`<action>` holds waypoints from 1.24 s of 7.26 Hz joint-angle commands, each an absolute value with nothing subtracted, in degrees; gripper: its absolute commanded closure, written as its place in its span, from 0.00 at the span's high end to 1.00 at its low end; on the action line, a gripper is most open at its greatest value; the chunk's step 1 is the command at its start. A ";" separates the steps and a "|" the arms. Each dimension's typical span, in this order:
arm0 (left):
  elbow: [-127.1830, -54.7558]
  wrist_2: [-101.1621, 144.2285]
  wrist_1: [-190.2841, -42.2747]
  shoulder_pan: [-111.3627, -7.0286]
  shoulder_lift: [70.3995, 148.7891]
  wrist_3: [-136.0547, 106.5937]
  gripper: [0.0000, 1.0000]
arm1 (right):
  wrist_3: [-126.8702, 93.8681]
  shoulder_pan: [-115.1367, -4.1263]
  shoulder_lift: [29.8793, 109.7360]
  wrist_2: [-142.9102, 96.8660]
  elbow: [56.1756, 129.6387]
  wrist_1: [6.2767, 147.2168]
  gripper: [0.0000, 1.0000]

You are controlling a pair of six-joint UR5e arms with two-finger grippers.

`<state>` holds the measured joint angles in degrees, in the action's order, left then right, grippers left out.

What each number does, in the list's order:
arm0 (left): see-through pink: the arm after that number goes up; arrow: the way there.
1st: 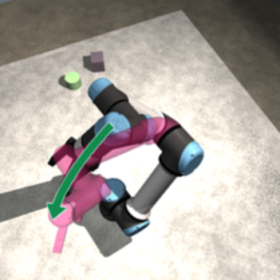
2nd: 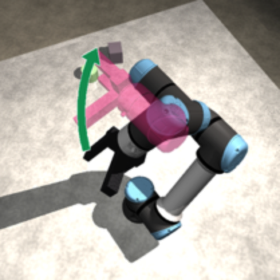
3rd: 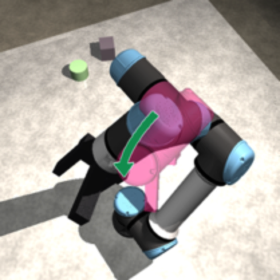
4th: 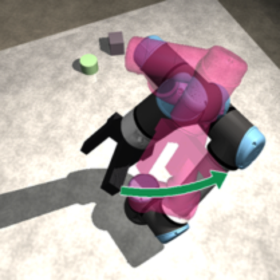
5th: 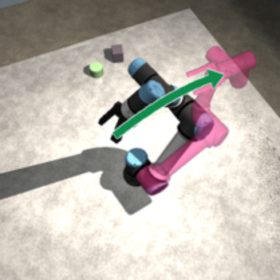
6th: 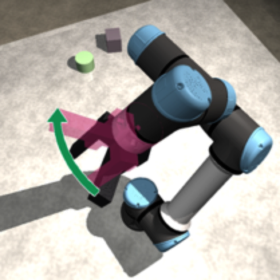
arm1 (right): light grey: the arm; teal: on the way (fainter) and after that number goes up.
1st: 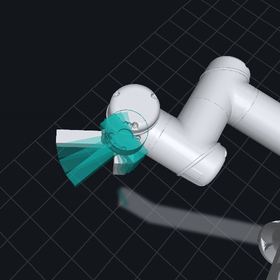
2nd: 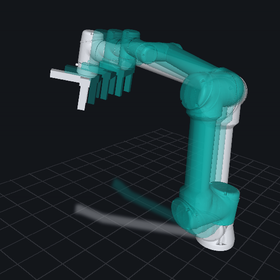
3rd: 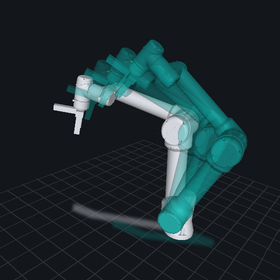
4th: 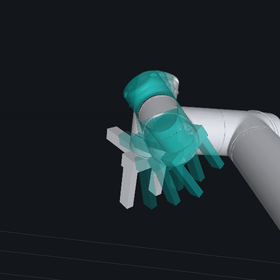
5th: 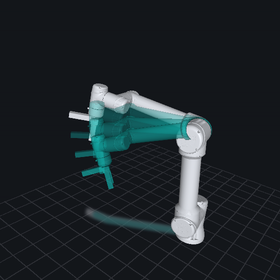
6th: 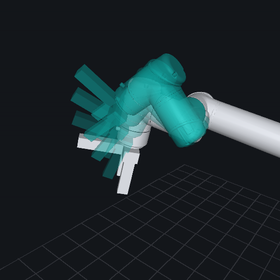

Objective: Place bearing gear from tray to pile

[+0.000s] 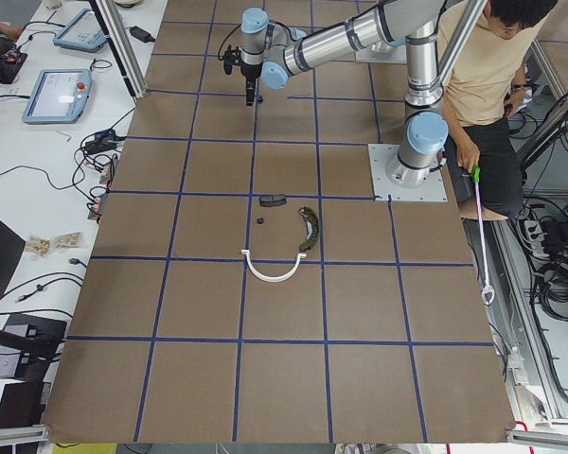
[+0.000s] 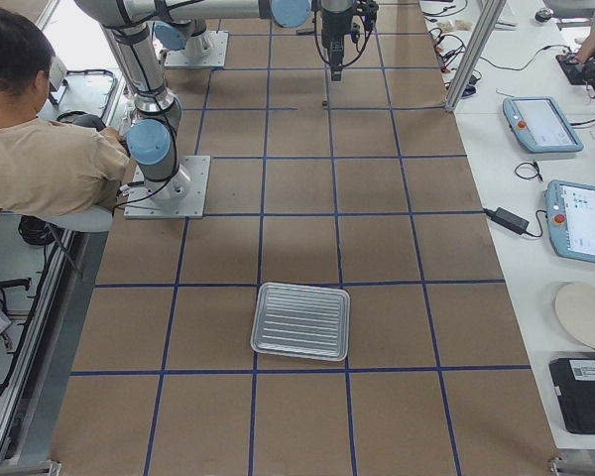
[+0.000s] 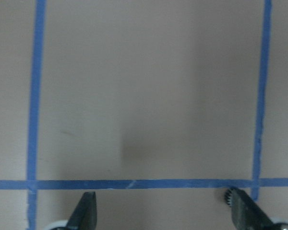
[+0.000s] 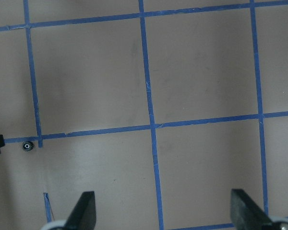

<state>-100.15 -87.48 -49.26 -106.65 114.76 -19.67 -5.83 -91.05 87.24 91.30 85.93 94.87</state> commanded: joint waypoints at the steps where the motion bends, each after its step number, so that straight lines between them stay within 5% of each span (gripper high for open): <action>1: -99.58 -87.71 -49.13 -109.85 118.81 -24.85 1.00 | -5.80 -91.05 87.19 91.23 85.96 94.92 1.00; 4: -99.23 -87.80 -49.13 -110.57 121.02 -25.92 1.00 | -5.89 -91.05 87.19 91.32 85.96 94.92 1.00; 5: -98.79 -87.89 -49.04 -110.48 121.63 -25.75 0.92 | -5.89 -91.05 87.27 91.32 85.96 94.92 1.00; 7: -98.70 -87.89 -48.96 -110.48 122.25 -26.02 0.70 | -5.89 -91.05 87.28 91.32 85.96 94.92 1.00; 8: -98.61 -87.89 -48.78 -110.48 122.26 -25.67 0.39 | -5.89 -91.05 87.28 91.32 85.87 94.92 1.00; 9: -98.53 -87.89 -48.43 -110.48 122.26 -25.23 0.22 | -5.89 -91.05 87.28 91.32 85.78 94.92 1.00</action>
<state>-98.62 -87.86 -48.74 -110.49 122.18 -25.68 -5.89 -91.05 87.27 91.32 85.87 94.92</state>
